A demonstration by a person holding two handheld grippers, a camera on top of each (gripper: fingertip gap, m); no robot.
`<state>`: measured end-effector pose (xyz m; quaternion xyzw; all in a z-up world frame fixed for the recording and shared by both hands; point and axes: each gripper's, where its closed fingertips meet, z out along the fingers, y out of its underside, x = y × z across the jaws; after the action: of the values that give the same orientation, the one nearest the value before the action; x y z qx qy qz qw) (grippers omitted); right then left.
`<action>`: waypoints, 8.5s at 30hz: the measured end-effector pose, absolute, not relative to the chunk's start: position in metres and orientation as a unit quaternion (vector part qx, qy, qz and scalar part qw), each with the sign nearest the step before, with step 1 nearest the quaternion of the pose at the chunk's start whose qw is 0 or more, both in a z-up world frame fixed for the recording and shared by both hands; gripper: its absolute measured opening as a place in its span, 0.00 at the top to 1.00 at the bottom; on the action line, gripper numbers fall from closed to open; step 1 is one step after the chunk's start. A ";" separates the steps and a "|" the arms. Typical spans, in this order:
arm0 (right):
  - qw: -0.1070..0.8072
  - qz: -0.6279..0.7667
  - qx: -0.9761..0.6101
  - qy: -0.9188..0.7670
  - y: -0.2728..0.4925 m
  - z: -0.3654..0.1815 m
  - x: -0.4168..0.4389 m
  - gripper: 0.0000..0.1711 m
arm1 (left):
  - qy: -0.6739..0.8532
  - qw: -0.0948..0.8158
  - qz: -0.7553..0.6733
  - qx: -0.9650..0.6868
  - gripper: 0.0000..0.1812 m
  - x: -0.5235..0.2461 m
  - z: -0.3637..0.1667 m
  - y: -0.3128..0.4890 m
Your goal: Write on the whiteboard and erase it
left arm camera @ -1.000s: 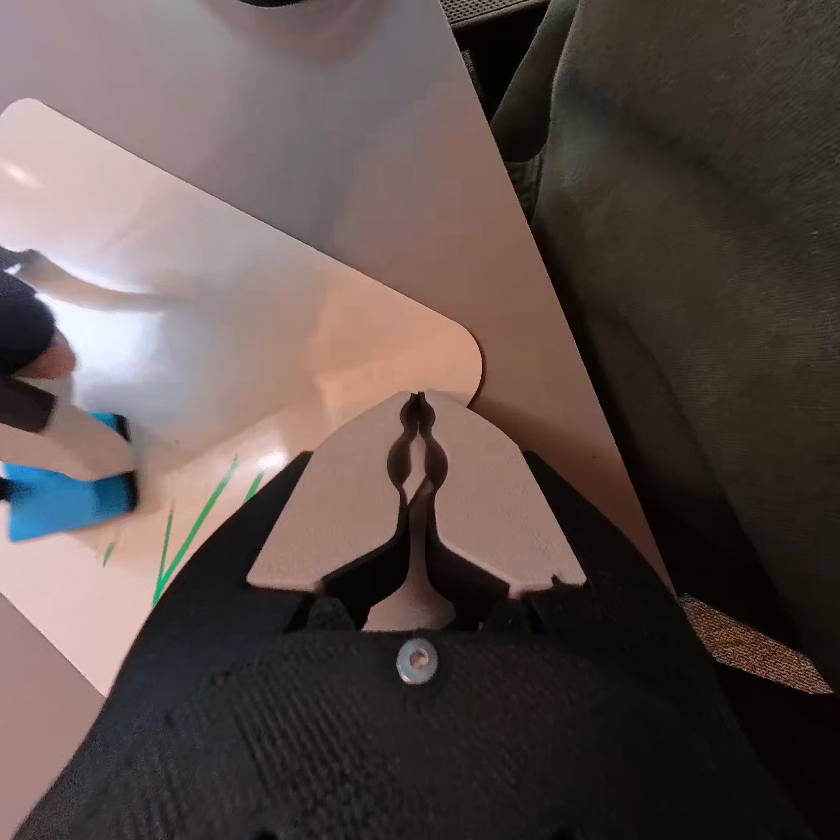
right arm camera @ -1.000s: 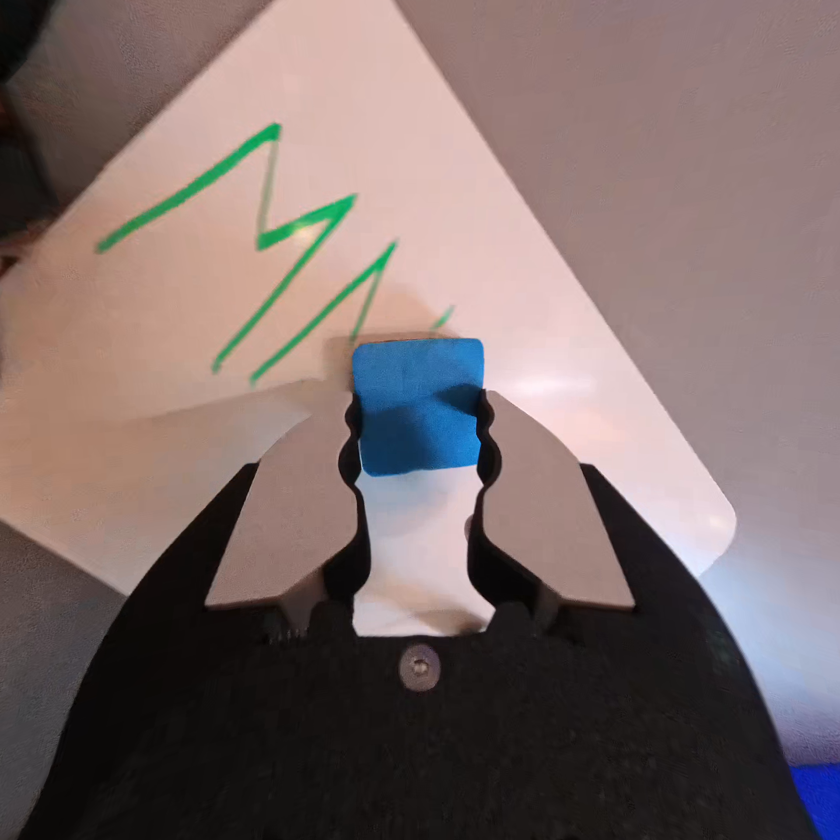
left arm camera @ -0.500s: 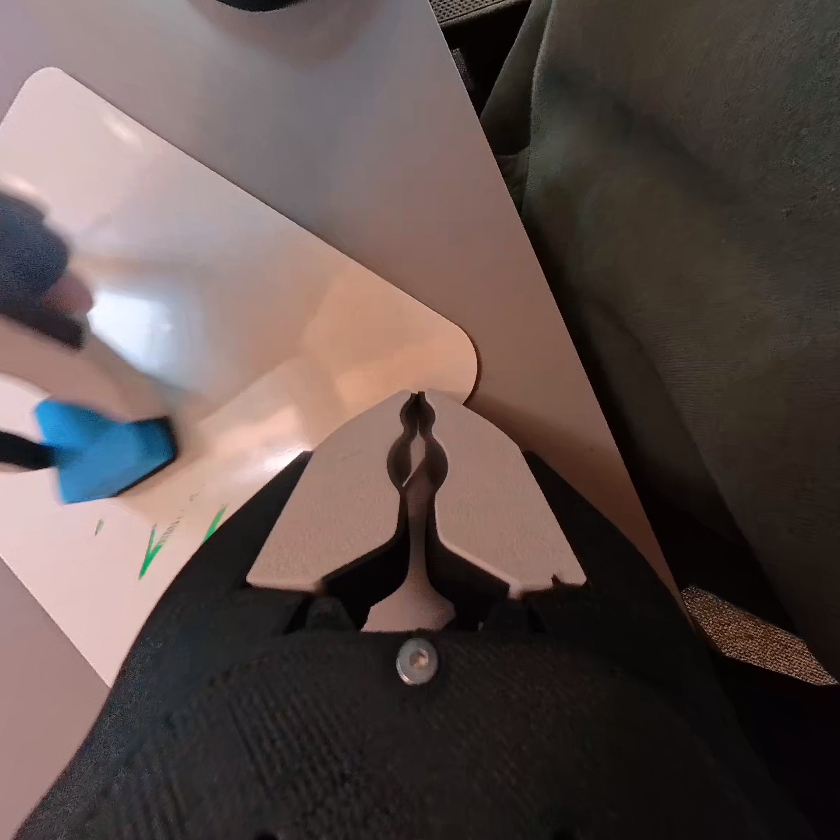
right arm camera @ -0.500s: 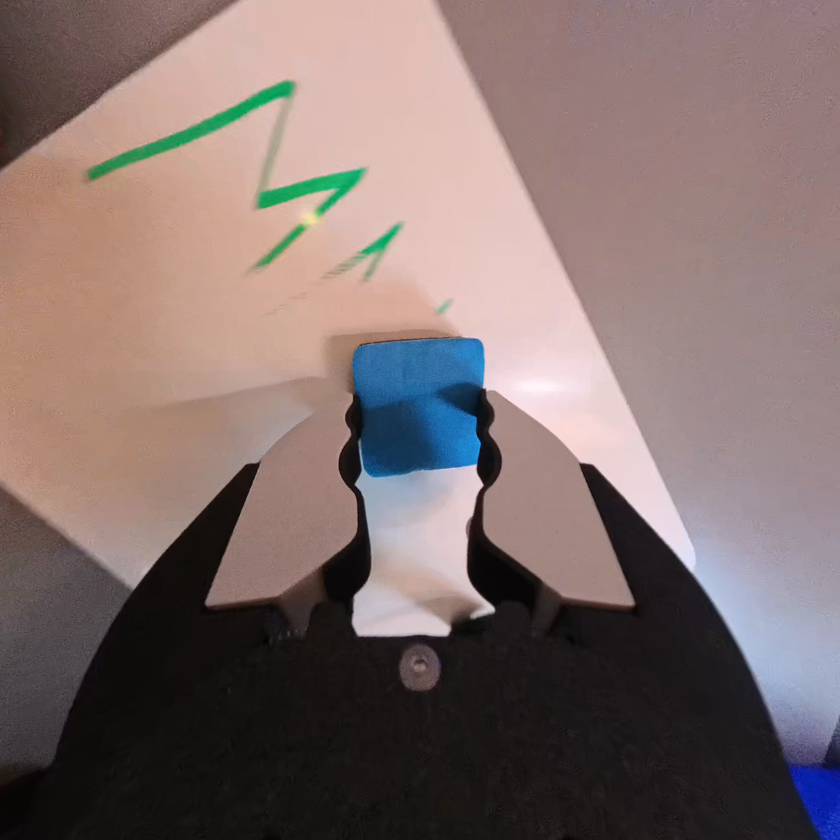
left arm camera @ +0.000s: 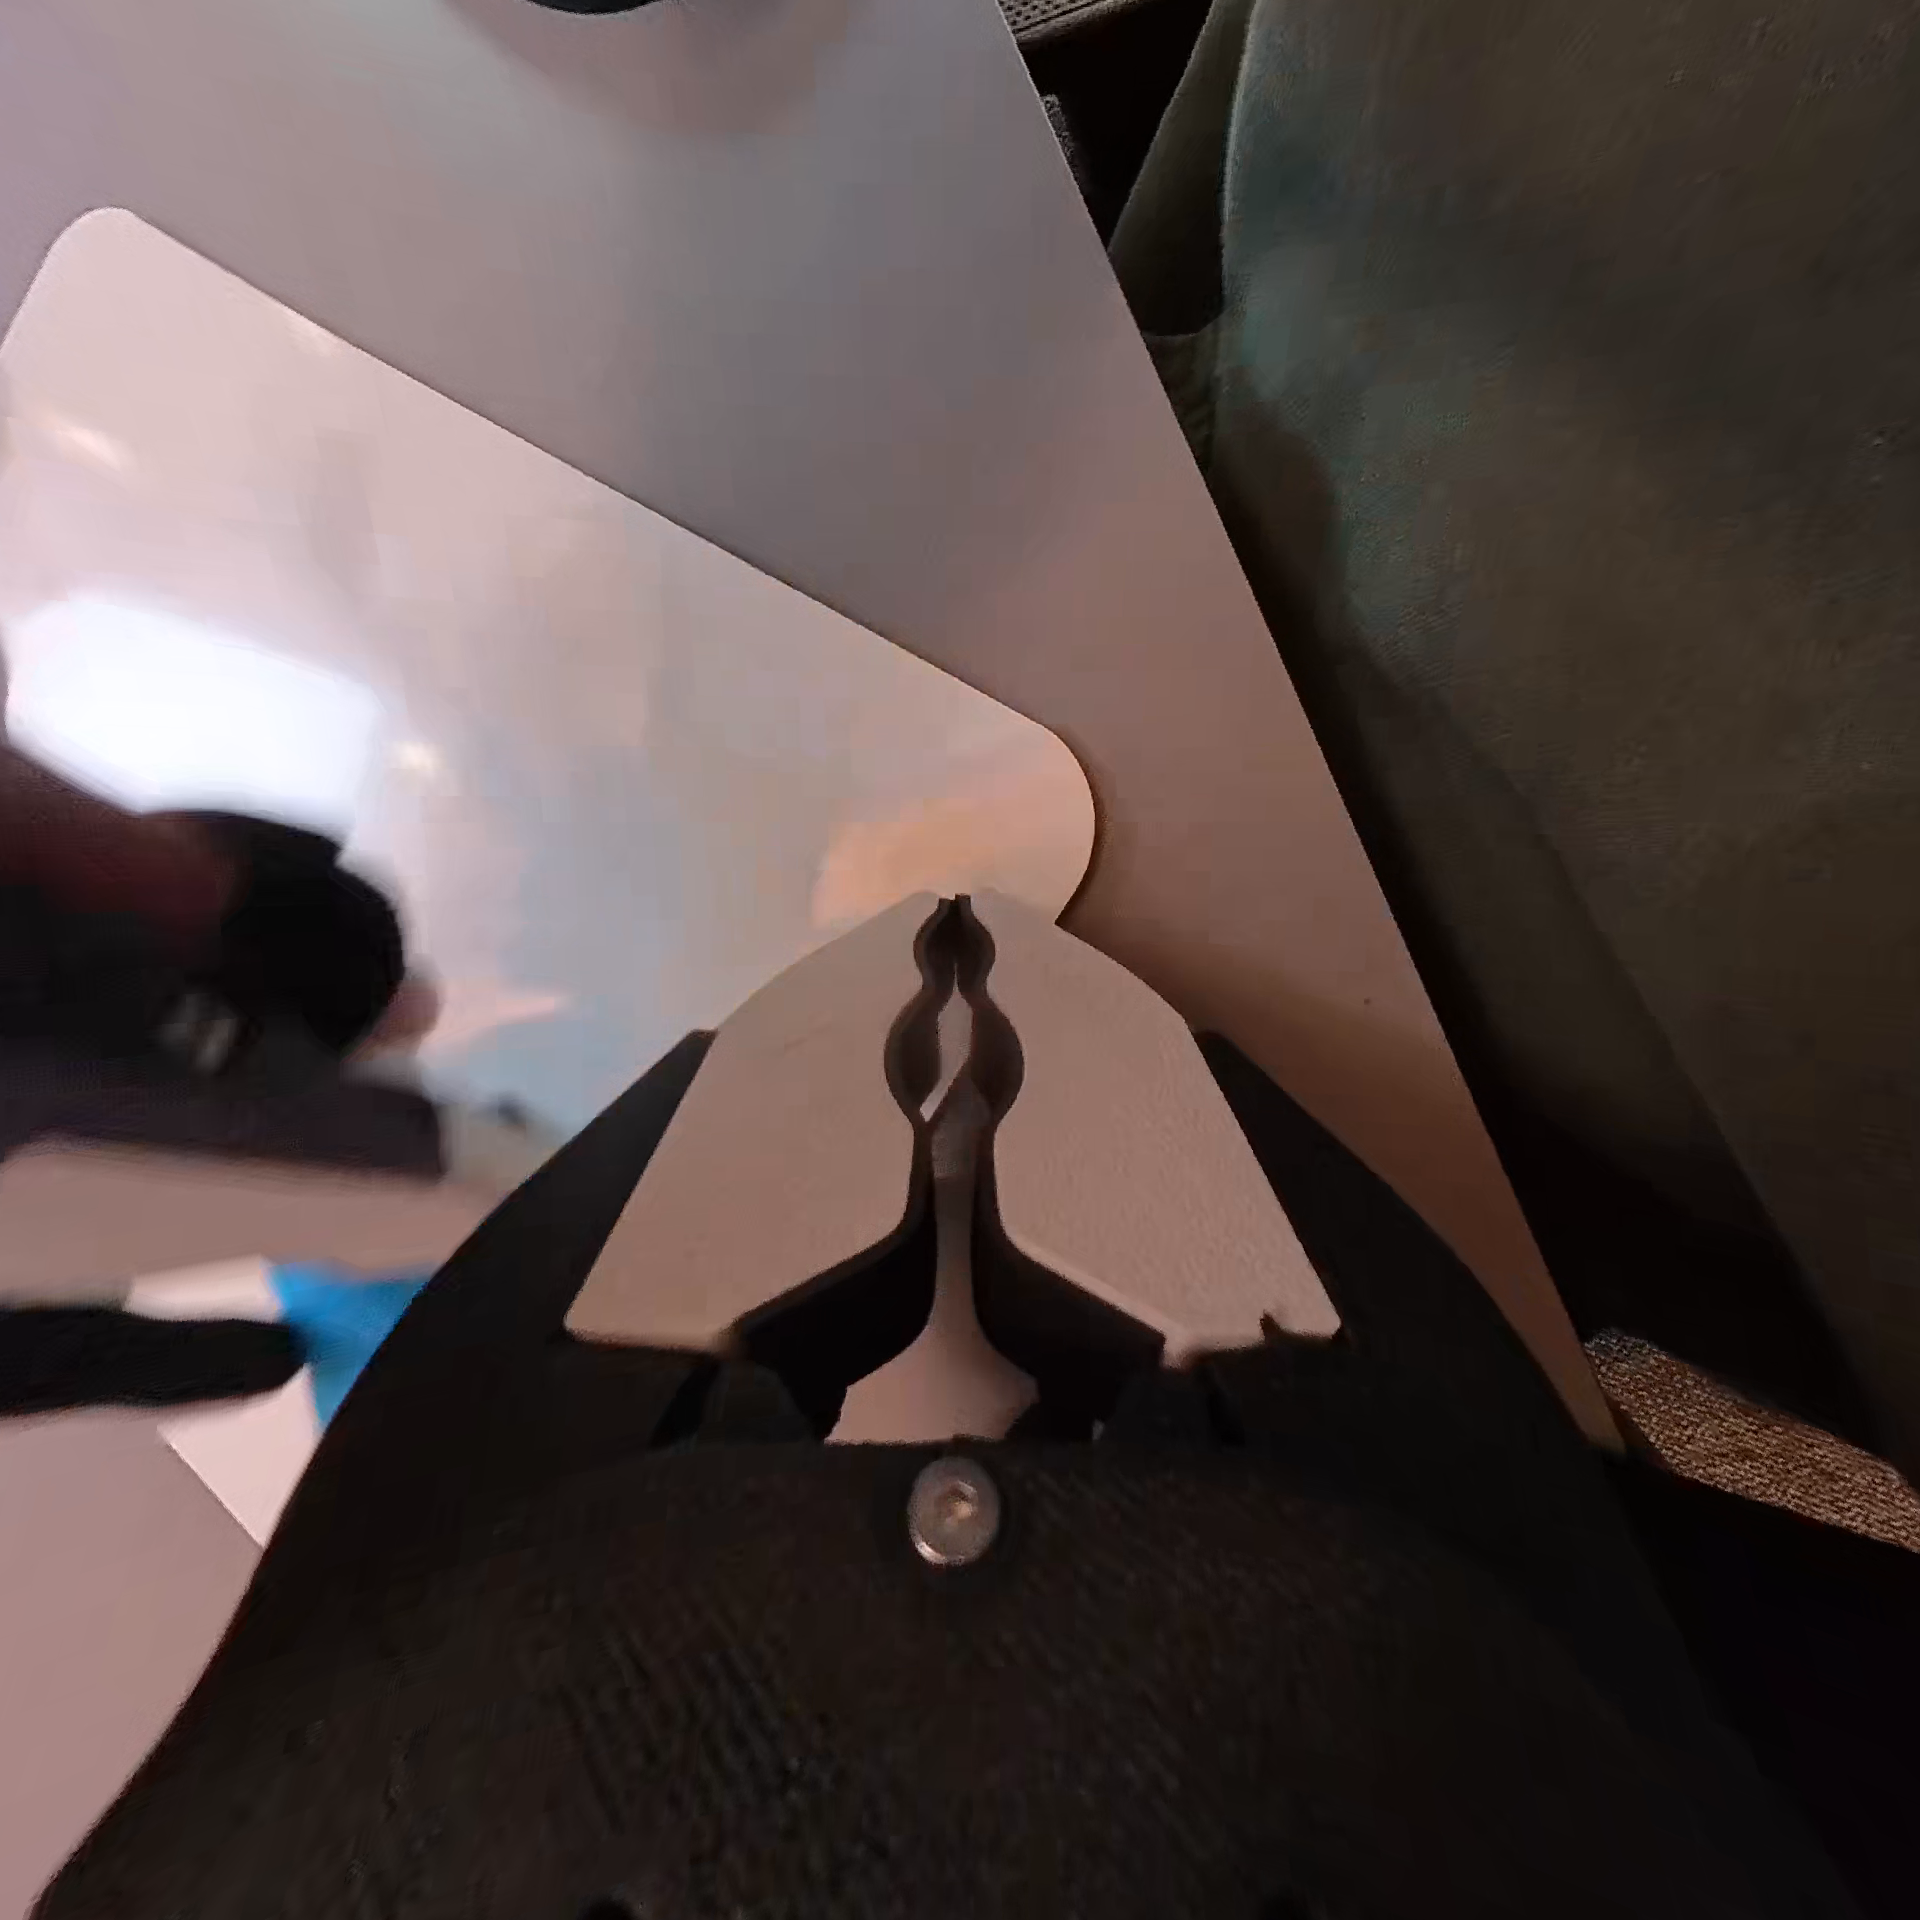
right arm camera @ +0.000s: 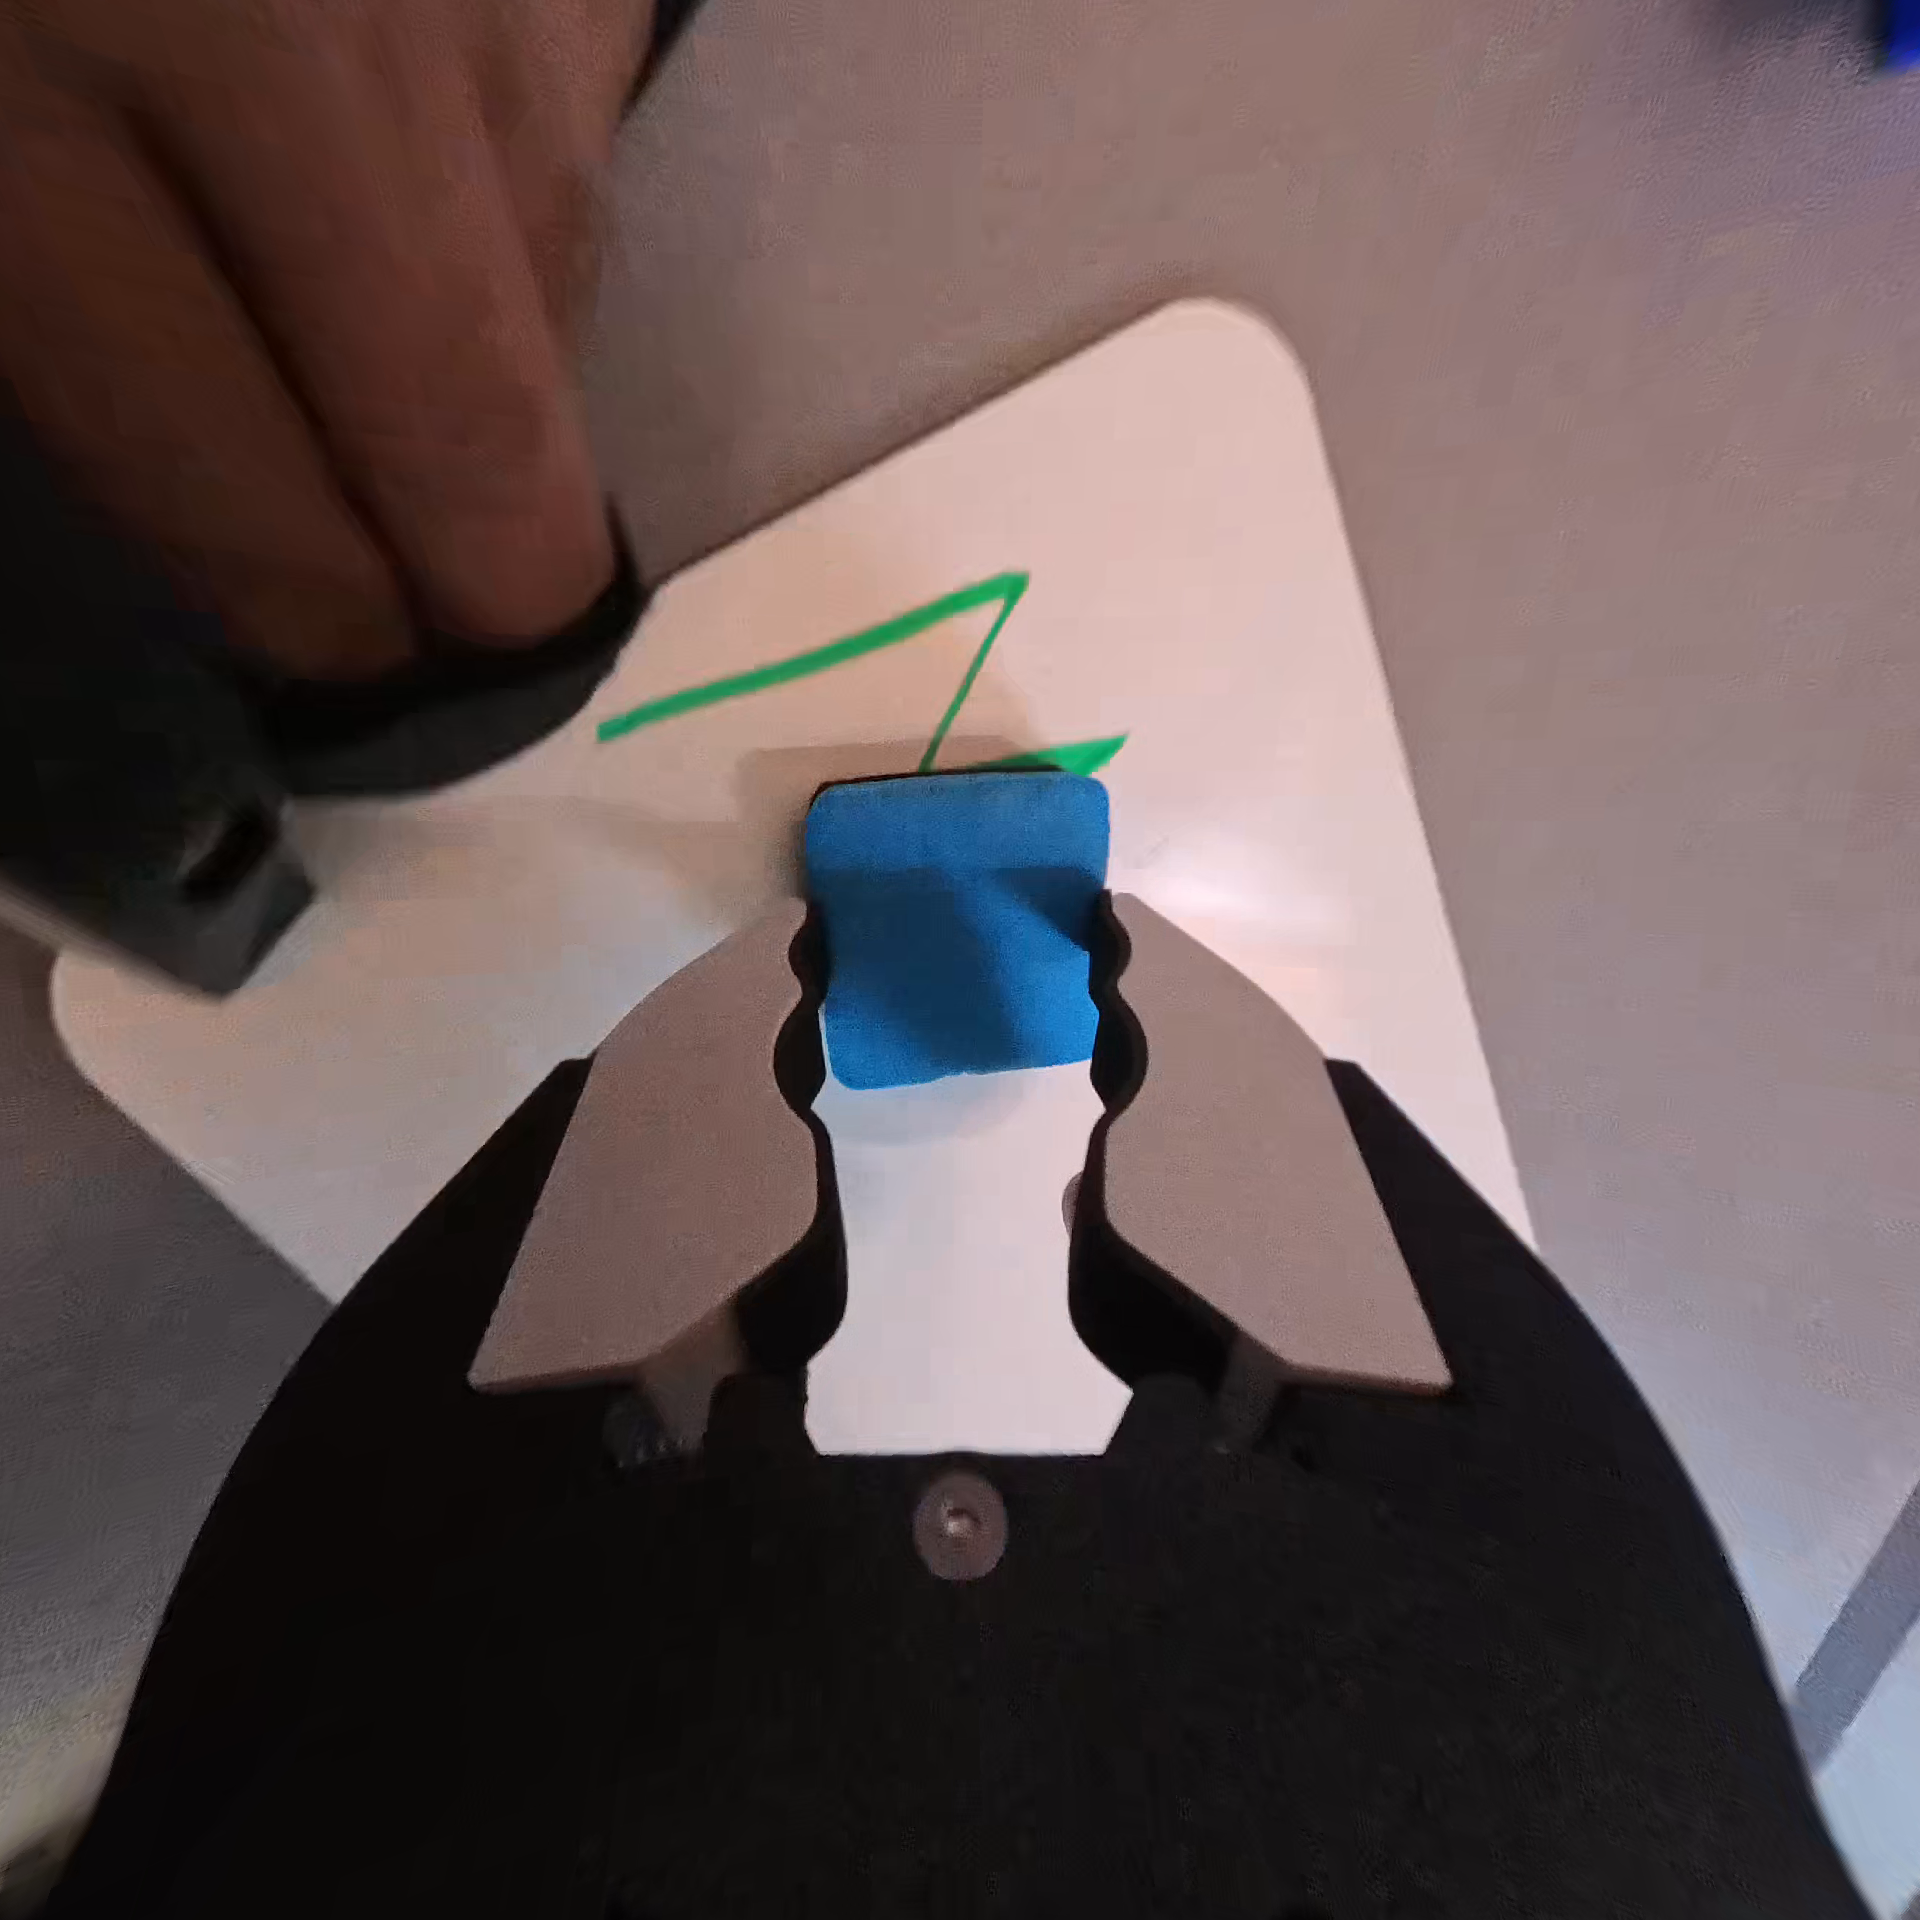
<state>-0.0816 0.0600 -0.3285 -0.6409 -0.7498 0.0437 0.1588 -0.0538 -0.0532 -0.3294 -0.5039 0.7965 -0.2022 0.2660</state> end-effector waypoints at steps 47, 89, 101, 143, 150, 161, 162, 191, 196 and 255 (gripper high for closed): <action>0.141 0.079 -0.518 -0.840 0.047 -0.329 -0.097 0.71 | 0.777 0.321 -0.200 -0.503 1.00 -0.062 -0.335 -0.062; 0.122 0.028 -0.543 -0.830 0.050 -0.330 -0.114 0.71 | 0.770 0.326 -0.205 -0.509 1.00 -0.064 -0.340 -0.059; 0.123 0.037 -0.569 -0.812 0.047 -0.330 -0.125 0.71 | 0.771 0.349 -0.187 -0.498 1.00 -0.065 -0.339 -0.057; 0.124 0.065 -0.574 -0.807 0.034 -0.318 -0.106 0.76 | 0.770 0.347 -0.195 -0.499 1.00 -0.066 -0.336 -0.061; 0.099 0.069 -0.533 -0.837 0.001 -0.318 -0.095 0.78 | 0.769 0.345 -0.197 -0.500 1.00 -0.065 -0.335 -0.061; 0.152 0.045 -0.668 -0.727 0.131 -0.319 -0.106 0.78 | 0.765 0.347 -0.197 -0.506 1.00 -0.065 -0.335 -0.060; 0.151 0.037 -0.696 -0.701 0.149 -0.319 -0.082 0.78 | 0.765 0.348 -0.196 -0.506 1.00 -0.065 -0.335 -0.060; 0.180 0.070 -0.841 -0.506 0.191 -0.317 0.096 0.65 | 0.761 0.339 -0.204 -0.514 1.00 -0.064 -0.335 -0.058; 0.181 0.074 -0.833 -0.518 0.189 -0.324 0.094 0.72 | 0.761 0.338 -0.206 -0.514 1.00 -0.064 -0.335 -0.058; 0.208 0.001 -0.937 -0.280 0.350 -0.327 0.116 0.71 | 0.738 0.332 -0.226 -0.542 1.00 -0.067 -0.330 -0.053</action>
<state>0.1160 0.3500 -0.3270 -0.9374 -0.2796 0.0007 0.2077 -0.0672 -0.0531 -0.3304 -0.5420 0.7381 -0.2259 0.3324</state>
